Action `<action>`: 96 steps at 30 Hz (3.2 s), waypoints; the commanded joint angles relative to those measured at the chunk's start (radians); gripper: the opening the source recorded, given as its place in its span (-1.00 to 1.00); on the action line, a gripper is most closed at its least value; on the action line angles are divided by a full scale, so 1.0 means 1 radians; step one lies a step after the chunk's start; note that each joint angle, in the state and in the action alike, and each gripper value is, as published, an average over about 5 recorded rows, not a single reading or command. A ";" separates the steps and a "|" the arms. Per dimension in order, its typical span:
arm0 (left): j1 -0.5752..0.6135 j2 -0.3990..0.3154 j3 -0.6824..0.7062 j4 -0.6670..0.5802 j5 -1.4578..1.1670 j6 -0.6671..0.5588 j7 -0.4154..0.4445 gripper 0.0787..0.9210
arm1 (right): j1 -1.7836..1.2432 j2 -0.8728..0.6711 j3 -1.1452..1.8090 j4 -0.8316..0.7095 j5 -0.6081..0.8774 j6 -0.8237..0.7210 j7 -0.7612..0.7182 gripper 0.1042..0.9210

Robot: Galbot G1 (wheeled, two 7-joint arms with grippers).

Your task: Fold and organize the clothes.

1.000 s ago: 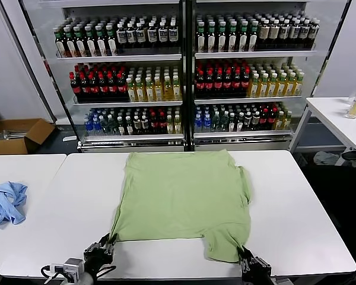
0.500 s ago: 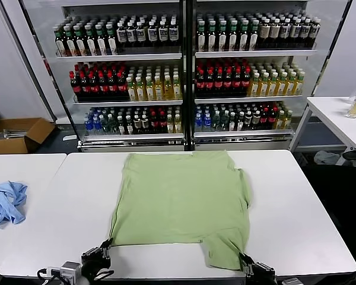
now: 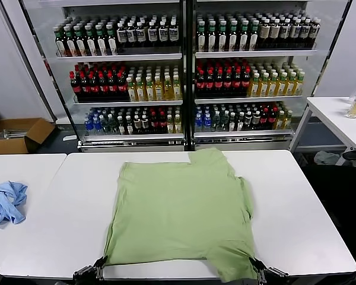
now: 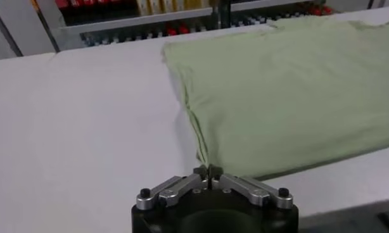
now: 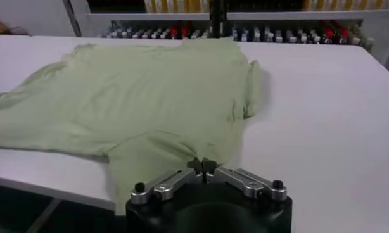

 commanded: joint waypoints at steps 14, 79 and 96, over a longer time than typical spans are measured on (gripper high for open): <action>-0.385 0.066 0.007 0.104 -0.312 -0.023 0.050 -0.99 | 0.522 -0.034 -0.096 -0.165 0.117 -0.110 0.086 -0.99; -0.534 0.052 0.100 0.365 -0.286 0.045 -0.036 0.71 | 0.607 0.067 -0.295 -0.369 0.017 -0.109 0.154 0.75; -0.592 0.053 0.115 0.420 -0.256 0.044 -0.015 0.51 | 0.628 0.088 -0.312 -0.411 0.047 -0.100 0.209 0.26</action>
